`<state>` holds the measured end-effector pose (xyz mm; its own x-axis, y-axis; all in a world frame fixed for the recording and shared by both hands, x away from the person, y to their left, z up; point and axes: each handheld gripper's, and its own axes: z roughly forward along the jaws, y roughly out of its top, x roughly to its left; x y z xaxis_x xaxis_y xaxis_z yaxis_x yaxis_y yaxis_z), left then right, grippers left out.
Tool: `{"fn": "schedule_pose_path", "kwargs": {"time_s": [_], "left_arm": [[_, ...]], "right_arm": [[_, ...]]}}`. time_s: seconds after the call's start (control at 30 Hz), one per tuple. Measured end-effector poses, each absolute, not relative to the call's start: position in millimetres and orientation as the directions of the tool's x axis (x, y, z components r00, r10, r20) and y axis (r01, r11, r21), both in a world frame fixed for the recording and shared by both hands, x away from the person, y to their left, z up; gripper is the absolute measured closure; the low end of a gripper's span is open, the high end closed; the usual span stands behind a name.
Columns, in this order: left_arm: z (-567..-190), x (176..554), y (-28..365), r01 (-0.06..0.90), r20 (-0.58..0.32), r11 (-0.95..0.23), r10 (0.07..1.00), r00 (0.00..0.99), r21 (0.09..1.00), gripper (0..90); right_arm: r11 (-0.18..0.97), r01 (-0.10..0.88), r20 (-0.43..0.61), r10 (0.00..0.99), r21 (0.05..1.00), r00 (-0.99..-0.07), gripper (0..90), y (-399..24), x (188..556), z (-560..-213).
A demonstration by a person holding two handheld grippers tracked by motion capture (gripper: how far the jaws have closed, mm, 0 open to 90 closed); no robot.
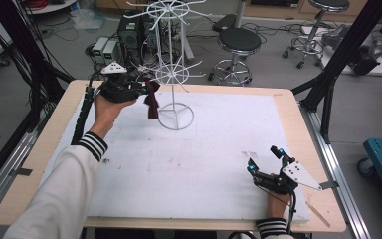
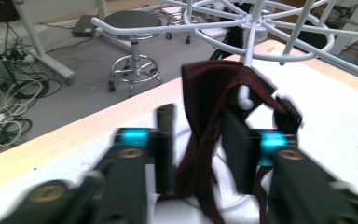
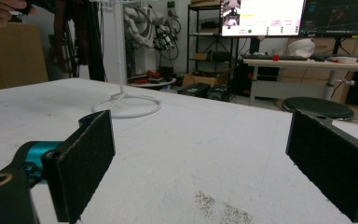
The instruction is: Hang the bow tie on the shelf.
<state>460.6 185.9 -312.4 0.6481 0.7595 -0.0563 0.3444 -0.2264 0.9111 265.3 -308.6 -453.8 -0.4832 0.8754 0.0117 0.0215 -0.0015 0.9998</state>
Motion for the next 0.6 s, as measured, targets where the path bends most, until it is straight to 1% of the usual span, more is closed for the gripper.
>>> {"fn": "schedule_pose_path", "kwargs": {"time_s": [0.07,0.13,0.17,0.23,0.27,0.3,0.33,0.43,0.47,0.6], "left_arm": [[-313,461,187,0.347,-0.043,-0.247,0.757,0.652,0.905,47.3],[-313,460,188,0.348,-0.049,-0.249,0.747,0.663,0.904,37.5],[-313,460,188,0.347,-0.052,-0.253,0.738,0.673,0.903,34.3],[-311,458,187,0.341,-0.018,-0.284,0.745,0.667,0.896,23.7],[-311,456,186,0.327,0.016,-0.309,0.747,0.665,0.893,17.6],[-311,455,187,0.324,0.022,-0.319,0.742,0.670,0.891,12.7],[-312,454,189,0.332,0.010,-0.320,0.733,0.680,0.887,11.6],[-314,447,195,0.306,0.028,-0.316,0.735,0.677,0.898,8.0],[-316,444,199,0.309,0.020,-0.316,0.728,0.685,0.897,6.6],[-321,428,211,0.273,0.016,-0.296,0.704,0.710,0.915,6.0]], "right_arm": [[-0.004,0.022,0.014,0.875,1.000,-0.483,7.3,-309,265,-454],[-0.003,0.022,0.014,0.875,1.000,-0.484,7.3,-309,265,-454],[-0.002,0.020,0.011,0.876,1.000,-0.482,7.3,-309,266,-454],[-0.004,0.023,0.014,0.875,1.000,-0.484,7.3,-309,265,-454],[-0.003,0.023,0.014,0.875,1.000,-0.484,7.3,-309,265,-454],[-0.002,0.023,0.012,0.875,1.000,-0.484,7.3,-309,265,-454],[-0.003,0.022,0.013,0.875,1.000,-0.483,7.3,-309,265,-454],[-0.003,0.022,0.013,0.875,1.000,-0.483,7.3,-309,265,-454],[-0.002,0.022,0.013,0.875,1.000,-0.483,7.3,-309,265,-454],[0.004,0.019,0.005,0.875,1.000,-0.483,7.3,-309,266,-454]]}}
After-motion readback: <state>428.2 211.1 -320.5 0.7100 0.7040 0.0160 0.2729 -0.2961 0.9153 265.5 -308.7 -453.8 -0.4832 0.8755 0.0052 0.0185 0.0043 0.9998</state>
